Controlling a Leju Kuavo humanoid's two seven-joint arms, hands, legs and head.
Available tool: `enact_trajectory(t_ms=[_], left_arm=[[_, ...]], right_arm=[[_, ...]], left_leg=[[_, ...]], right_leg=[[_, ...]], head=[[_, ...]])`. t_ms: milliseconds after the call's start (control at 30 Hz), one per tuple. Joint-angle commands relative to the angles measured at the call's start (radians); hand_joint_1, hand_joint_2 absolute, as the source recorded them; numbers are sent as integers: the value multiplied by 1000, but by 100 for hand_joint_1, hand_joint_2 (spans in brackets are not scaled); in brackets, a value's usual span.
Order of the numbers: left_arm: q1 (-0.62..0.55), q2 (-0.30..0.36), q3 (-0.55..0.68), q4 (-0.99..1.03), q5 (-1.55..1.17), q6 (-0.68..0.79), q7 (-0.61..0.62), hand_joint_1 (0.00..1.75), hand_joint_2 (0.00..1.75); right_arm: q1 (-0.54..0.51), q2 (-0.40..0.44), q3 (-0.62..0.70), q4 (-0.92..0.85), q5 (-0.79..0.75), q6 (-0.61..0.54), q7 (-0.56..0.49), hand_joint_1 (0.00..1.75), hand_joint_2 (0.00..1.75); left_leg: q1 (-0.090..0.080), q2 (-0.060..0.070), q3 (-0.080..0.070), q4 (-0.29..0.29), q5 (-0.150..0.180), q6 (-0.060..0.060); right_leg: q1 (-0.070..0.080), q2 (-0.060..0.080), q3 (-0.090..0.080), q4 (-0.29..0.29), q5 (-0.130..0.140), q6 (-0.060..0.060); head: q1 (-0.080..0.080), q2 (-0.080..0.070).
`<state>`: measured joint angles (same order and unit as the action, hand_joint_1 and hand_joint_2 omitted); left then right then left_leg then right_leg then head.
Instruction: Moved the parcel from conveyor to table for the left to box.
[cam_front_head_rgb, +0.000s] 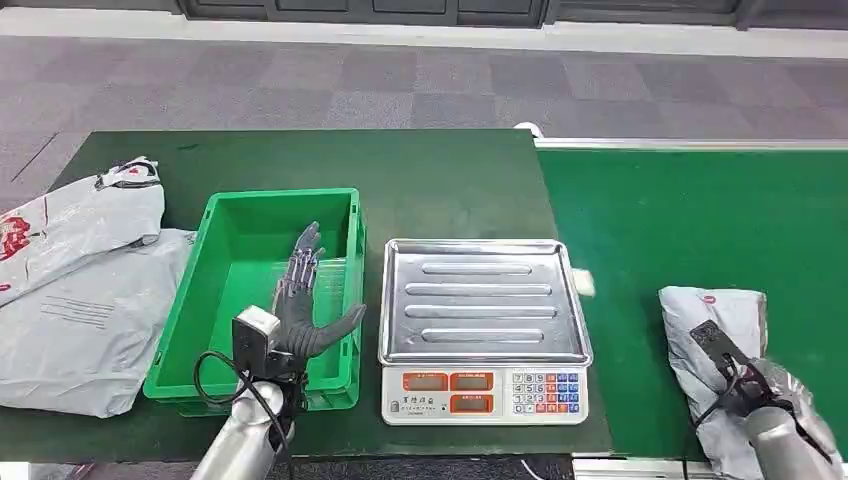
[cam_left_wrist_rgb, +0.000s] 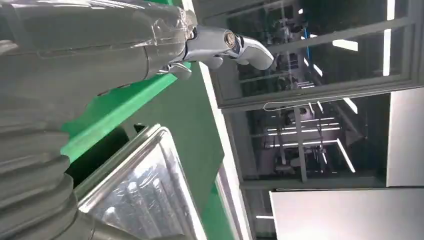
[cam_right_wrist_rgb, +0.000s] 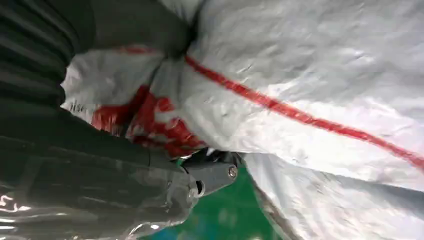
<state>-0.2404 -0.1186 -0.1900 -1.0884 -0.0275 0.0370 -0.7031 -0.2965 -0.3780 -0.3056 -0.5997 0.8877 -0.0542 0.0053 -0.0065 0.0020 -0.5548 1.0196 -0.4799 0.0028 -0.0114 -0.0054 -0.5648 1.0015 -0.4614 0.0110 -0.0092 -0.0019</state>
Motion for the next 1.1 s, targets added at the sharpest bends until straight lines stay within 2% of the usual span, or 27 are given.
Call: enact_trajectory(t_ms=[33, 100, 167, 300, 333, 400, 433, 633, 700, 767, 1100], left_arm=[[13, 20, -22, -7, -1, 7, 5, 0, 175], [28, 19, -21, -27, -3, 10, 5, 0, 175], [32, 21, -22, -32, -3, 6, 5, 0, 175], [45, 17, -24, -50, -4, 9, 5, 0, 175], [45, 14, -26, -52, -3, 3, 5, 0, 175], [37, 8, -35, -45, -9, -7, 5, 0, 175], [30, 7, -39, -37, -10, -8, 5, 0, 175], [30, 7, -39, -37, -10, -8, 5, 0, 175], [15, 9, -47, -20, -6, -17, 5, 0, 175], [5, 4, -50, -10, -3, -13, 5, 0, 175], [5, 4, -50, -10, -3, -13, 5, 0, 175]], right_arm=[[44, 94, -13, -133, -37, -61, -56, 175, 175], [63, 116, -22, -218, -60, -100, -96, 175, 175], [73, 127, -9, -272, -71, -82, -106, 175, 175], [102, 195, -44, -437, -152, -258, -223, 175, 175], [125, 223, -72, -521, -229, -351, -340, 175, 175], [188, 254, -116, -694, -373, -443, -485, 175, 175], [211, 262, -129, -759, -422, -452, -520, 175, 175], [211, 262, -129, -759, -422, -452, -520, 175, 175], [258, 278, -161, -937, -559, -483, -650, 175, 175], [284, 283, -163, -1105, -633, -521, -703, 175, 175], [284, 283, -163, -1105, -633, -521, -703, 175, 175]], left_leg=[[1, 3, -3, -3, 2, -2], [1, 2, -3, -1, 1, -1], [0, 3, -3, -4, 2, -3], [0, 4, -5, -2, 0, -2], [0, 5, -6, -3, 1, -2], [0, 4, -7, -3, 1, -3], [0, 1, -8, -2, 1, -3], [0, -1, -8, -3, 2, -3], [1, 0, -8, -5, 3, -4], [-1, -2, -11, -2, 2, -4], [-1, 0, -10, -3, 2, -4]], right_leg=[[0, 3, -4, -3, 4, -1], [1, 2, -4, -1, 2, -1], [0, 3, -5, -3, 3, -2], [0, 5, -9, 1, 2, -1], [0, 6, -10, 1, 2, -1], [0, 5, -12, 1, 2, -2], [0, 2, -12, 3, 1, -1], [0, 0, -12, 1, 0, -2], [1, 1, -11, 0, 1, -2], [-1, -1, -15, 4, 0, -2], [-1, 1, -15, 2, 0, -2]], head=[[0, 0], [0, 0], [0, 0], [0, 0], [0, 0], [0, 0], [0, 0], [0, 0], [0, 0], [0, 0], [0, 0]])
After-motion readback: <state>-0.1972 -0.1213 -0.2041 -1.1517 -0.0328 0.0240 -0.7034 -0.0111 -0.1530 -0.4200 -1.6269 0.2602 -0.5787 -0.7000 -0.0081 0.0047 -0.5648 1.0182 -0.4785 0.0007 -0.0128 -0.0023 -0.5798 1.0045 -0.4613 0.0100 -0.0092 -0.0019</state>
